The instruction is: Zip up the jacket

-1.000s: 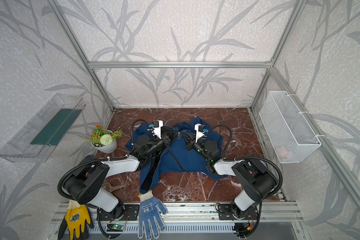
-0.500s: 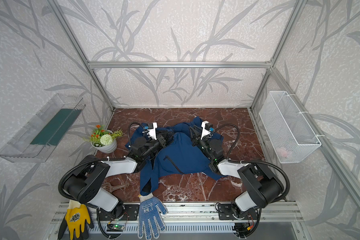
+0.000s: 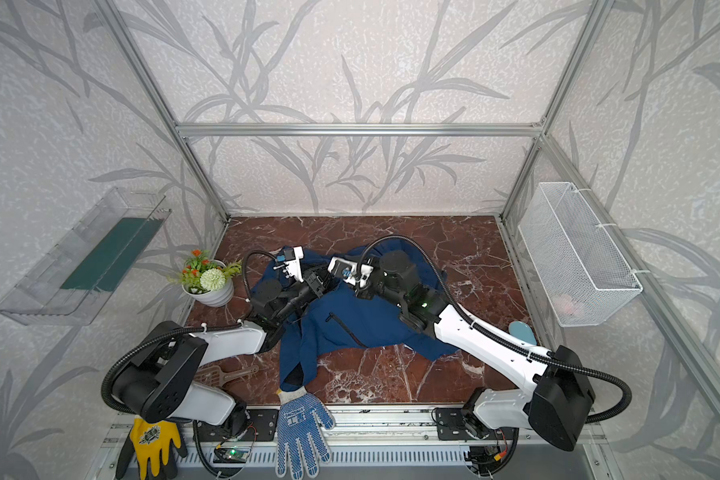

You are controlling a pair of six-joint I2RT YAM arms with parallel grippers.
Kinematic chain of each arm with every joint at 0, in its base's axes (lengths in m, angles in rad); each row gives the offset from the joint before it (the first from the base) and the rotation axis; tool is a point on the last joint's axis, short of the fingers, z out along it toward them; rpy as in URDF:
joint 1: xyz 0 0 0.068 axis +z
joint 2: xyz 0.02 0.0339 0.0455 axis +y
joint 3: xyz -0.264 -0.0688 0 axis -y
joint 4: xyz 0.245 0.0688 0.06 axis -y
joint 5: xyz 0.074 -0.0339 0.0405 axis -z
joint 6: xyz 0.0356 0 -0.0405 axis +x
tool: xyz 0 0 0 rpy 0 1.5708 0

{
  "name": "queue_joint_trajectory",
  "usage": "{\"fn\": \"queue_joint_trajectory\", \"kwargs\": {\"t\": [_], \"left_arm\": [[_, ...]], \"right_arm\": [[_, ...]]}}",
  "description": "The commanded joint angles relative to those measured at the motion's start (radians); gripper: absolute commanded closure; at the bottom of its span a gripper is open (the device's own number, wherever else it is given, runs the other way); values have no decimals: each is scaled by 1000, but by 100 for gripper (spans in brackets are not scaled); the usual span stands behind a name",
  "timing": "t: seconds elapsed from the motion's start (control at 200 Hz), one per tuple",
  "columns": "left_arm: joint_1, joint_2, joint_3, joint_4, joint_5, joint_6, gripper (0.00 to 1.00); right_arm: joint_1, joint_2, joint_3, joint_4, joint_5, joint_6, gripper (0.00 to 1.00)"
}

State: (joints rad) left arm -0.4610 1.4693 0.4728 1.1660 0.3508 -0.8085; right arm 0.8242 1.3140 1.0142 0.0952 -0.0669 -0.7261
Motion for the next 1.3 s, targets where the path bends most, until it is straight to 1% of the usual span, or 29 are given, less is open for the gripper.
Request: {"fn": "queue_joint_trajectory", "kwargs": {"t": [0.0,0.08,0.33,0.375,0.485,0.59,0.635,0.7,0.76,0.845,0.975,1.1,1.295], "left_arm": [[11,-48,-19,61,29,-43,100],[16,-63,-26,59,44,-56,100],[21,-100,-30,25,62,-73,100],[24,-105,-28,16,68,-72,100],[34,-129,-28,-16,85,-75,100],[46,-159,-28,-54,98,-76,100],[49,-168,-27,-72,105,-78,100],[52,-177,-23,-92,115,-83,100],[54,-185,-19,-104,122,-90,100],[57,-192,-16,-116,127,-96,100],[61,-205,-14,-128,137,-108,100],[64,-222,-14,-148,143,-108,100],[68,-236,-16,-166,140,-105,100]], "right_arm": [[26,18,67,-154,5,-218,63],[61,53,108,-198,65,-266,63],[140,93,88,-66,162,-305,63],[144,96,89,-42,160,-291,63],[140,75,101,-20,116,-266,63],[135,60,151,-69,70,-232,63],[133,64,172,-81,73,-226,64],[132,76,197,-101,88,-249,64],[124,91,213,-96,107,-253,65],[113,112,229,-88,106,-251,66],[105,155,244,-92,146,-288,68],[84,167,230,-95,123,-285,68],[81,172,207,-113,114,-278,69]]}}
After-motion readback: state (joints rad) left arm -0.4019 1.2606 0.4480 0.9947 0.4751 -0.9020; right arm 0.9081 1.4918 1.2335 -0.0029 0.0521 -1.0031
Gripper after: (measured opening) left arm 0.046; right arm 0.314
